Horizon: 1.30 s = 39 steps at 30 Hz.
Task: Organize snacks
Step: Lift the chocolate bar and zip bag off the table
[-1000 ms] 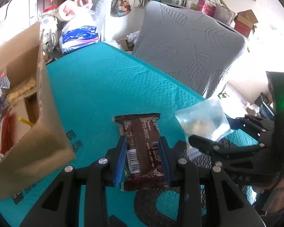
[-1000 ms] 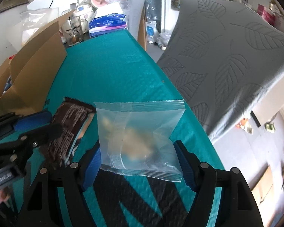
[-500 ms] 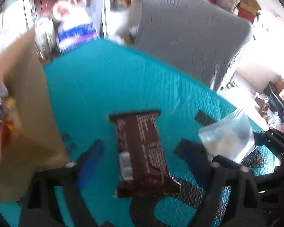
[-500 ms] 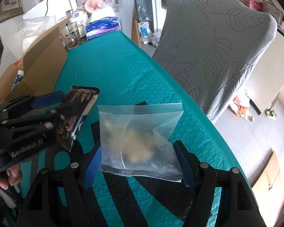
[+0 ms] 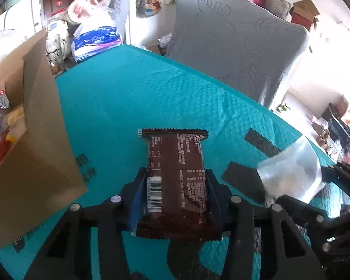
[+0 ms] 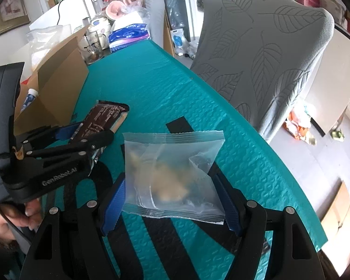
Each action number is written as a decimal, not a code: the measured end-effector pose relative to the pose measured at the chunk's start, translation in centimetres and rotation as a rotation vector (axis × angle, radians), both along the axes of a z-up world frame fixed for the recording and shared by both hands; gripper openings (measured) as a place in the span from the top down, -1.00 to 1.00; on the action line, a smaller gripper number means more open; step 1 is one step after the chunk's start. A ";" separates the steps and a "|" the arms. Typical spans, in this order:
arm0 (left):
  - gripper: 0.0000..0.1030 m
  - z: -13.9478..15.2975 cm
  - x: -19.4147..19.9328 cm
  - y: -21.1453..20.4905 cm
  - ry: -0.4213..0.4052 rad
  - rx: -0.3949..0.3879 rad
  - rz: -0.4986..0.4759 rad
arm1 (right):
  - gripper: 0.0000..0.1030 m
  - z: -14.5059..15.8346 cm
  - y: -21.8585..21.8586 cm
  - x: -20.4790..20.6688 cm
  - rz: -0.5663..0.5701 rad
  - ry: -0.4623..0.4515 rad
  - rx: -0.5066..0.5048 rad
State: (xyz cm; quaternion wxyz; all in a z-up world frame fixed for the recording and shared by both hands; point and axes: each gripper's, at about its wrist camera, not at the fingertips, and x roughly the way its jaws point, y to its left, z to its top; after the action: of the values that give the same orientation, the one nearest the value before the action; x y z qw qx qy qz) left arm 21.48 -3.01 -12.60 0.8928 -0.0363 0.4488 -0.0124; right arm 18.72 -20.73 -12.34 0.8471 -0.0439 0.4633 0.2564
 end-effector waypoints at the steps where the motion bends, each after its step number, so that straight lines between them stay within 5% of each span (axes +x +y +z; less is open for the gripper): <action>1: 0.07 0.0 -0.3 0.0 0.006 -0.004 -0.008 | -0.43 0.0 0.0 -0.2 0.000 -0.002 -0.001; 22: 0.07 0.3 -12.9 0.0 0.076 0.030 -0.066 | -0.42 0.0 -0.9 -10.0 0.021 0.031 0.062; 39: -0.02 -0.1 -14.8 -0.6 0.067 0.050 -0.076 | -0.48 -0.2 0.9 -12.2 0.067 0.032 0.000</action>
State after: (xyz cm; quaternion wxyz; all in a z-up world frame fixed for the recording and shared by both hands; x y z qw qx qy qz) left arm 6.71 -3.58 -12.74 0.8768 0.0027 0.4796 -0.0337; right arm 6.52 -19.83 -12.56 0.8305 -0.0552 0.4751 0.2854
